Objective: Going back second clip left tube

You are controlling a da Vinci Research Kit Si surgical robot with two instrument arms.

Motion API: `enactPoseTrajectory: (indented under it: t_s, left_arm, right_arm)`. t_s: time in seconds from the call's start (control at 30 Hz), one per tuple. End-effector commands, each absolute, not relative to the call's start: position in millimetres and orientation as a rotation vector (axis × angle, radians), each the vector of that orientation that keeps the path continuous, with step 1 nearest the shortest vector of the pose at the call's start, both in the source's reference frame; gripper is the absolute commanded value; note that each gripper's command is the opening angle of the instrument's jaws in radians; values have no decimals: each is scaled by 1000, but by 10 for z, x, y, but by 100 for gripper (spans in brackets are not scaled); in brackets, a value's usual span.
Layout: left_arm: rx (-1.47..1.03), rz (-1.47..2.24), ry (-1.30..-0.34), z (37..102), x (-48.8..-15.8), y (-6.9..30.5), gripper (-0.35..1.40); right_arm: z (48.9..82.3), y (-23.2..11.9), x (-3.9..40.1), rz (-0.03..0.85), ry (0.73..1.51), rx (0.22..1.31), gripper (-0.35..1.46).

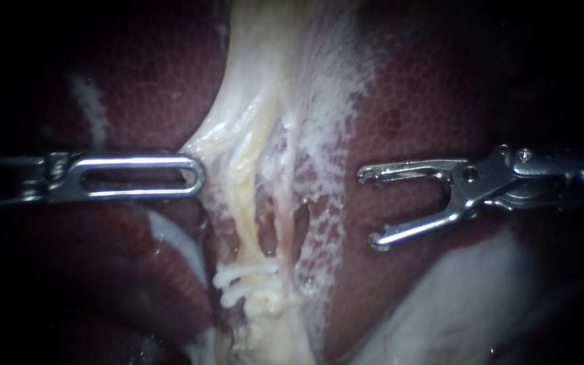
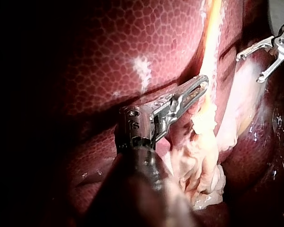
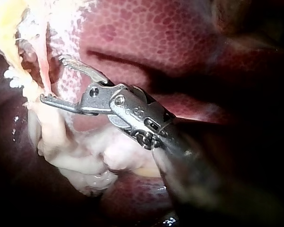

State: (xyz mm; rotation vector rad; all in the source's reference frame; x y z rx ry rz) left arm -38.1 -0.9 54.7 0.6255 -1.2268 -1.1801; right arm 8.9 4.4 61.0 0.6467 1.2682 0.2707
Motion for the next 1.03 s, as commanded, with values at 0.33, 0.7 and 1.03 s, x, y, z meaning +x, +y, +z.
enactPoseTrajectory:
  t_s: [0.33, 0.7, 1.03]
  left_arm:
    - [647, -1174, -1195, 576, -420, -18, -35]
    - [652, -1168, -1193, 579, -428, -19, -35]
    - [654, -1167, -1193, 580, -425, -18, -35]
  right_arm:
    - [608, 43, 89, 271, 1268, 646, 60]
    - [606, 43, 89, 271, 1268, 647, 60]
    - [605, 42, 89, 271, 1268, 647, 60]
